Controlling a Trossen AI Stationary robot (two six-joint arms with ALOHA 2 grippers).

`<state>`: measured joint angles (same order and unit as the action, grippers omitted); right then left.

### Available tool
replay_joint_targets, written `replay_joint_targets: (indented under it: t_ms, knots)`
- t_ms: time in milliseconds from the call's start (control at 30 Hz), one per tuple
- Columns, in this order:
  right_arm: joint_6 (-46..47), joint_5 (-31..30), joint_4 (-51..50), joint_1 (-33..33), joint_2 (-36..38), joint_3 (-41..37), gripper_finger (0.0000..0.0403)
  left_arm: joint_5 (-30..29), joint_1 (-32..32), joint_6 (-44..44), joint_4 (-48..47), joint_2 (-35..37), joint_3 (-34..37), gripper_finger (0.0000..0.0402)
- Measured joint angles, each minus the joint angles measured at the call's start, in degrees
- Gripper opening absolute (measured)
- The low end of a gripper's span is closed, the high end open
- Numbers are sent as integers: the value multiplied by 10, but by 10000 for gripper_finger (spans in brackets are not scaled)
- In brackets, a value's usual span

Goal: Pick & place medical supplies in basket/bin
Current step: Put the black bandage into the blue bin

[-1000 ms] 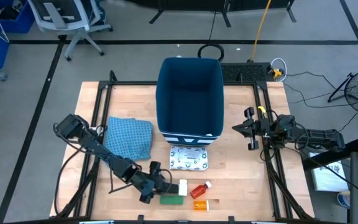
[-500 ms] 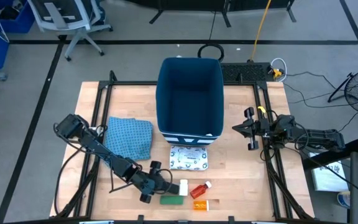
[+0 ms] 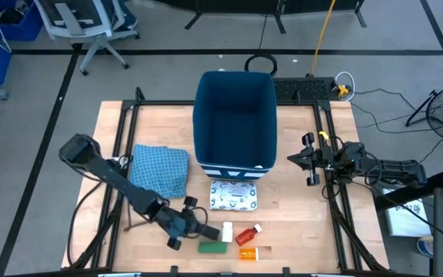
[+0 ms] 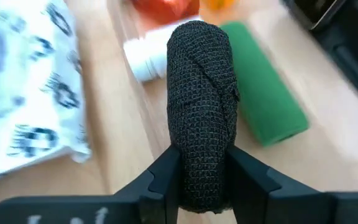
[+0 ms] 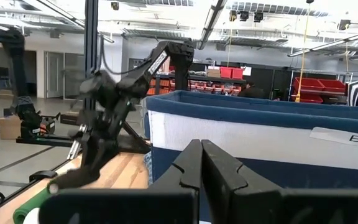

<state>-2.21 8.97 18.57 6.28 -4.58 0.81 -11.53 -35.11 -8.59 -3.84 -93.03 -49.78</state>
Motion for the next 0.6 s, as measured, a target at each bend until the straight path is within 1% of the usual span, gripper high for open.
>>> replay_joint_targets:
  t_ms: [233,367,500,600]
  knots:
    - [0,0,-1,0,0,0,0,-8,-12,24,-66,130,0,114]
    - [0,0,-1,0,0,0,0,-10,-25,18,-119,207,0,114]
    - [-1,0,0,0,0,0,0,-45,-48,10,-178,272,0,115]
    - [-1,-1,0,0,0,0,0,-99,-74,25,-176,320,13,115]
